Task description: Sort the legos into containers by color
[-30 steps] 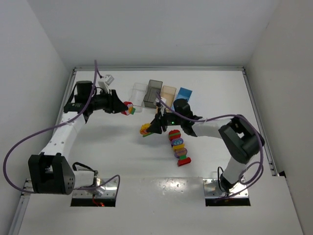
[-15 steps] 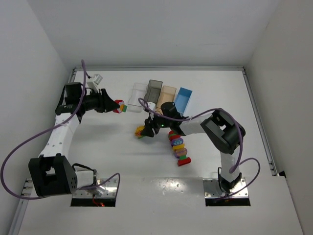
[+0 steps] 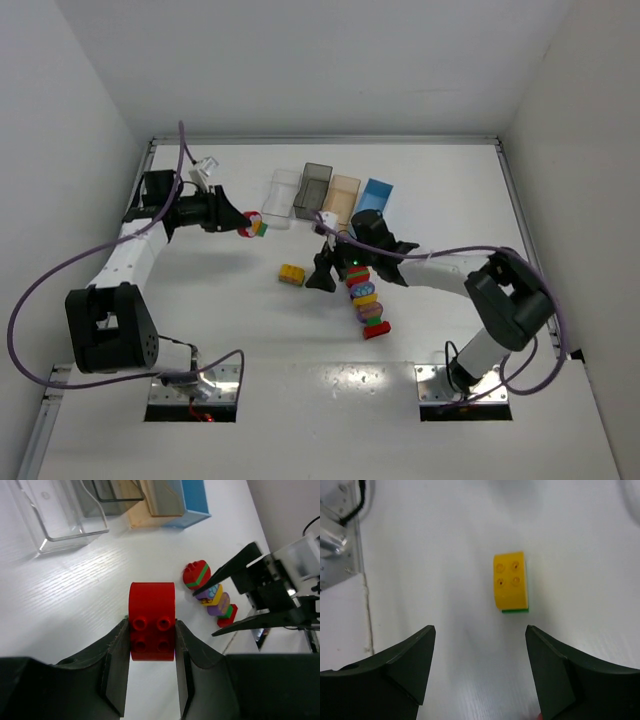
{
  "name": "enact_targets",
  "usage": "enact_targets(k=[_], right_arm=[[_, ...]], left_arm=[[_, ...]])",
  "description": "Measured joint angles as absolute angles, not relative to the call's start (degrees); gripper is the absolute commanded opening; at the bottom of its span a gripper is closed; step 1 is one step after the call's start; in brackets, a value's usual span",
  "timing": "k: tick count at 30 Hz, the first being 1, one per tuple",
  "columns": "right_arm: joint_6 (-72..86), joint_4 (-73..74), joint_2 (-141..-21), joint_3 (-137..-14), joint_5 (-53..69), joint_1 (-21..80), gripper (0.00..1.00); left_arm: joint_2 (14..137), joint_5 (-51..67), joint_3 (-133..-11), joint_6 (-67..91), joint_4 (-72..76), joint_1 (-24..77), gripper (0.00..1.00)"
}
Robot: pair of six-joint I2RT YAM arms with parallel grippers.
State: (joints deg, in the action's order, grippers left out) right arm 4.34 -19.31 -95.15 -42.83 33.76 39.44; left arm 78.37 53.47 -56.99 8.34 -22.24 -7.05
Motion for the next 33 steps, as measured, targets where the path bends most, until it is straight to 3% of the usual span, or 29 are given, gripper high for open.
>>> enact_targets(k=[5, 15, 27, 33], right_arm=[[7.3, -16.6, -90.1, -48.6, 37.2, 36.7, 0.64], [22.4, -25.6, -93.4, -54.2, 52.2, 34.7, 0.68], [27.5, -26.5, -96.5, -55.9, 58.1, 33.8, 0.67], [28.8, -26.5, -99.7, -56.9, 59.0, 34.0, 0.76]], left_arm=[[81.2, 59.9, -57.7, 7.8, -22.7, -4.3, 0.0], [87.7, 76.6, -59.1, 6.0, -25.8, 3.2, 0.0], [89.3, 78.5, -63.7, 4.0, -28.1, 5.7, 0.0], [89.3, 78.9, -63.7, 3.4, -27.8, 7.2, 0.0]])
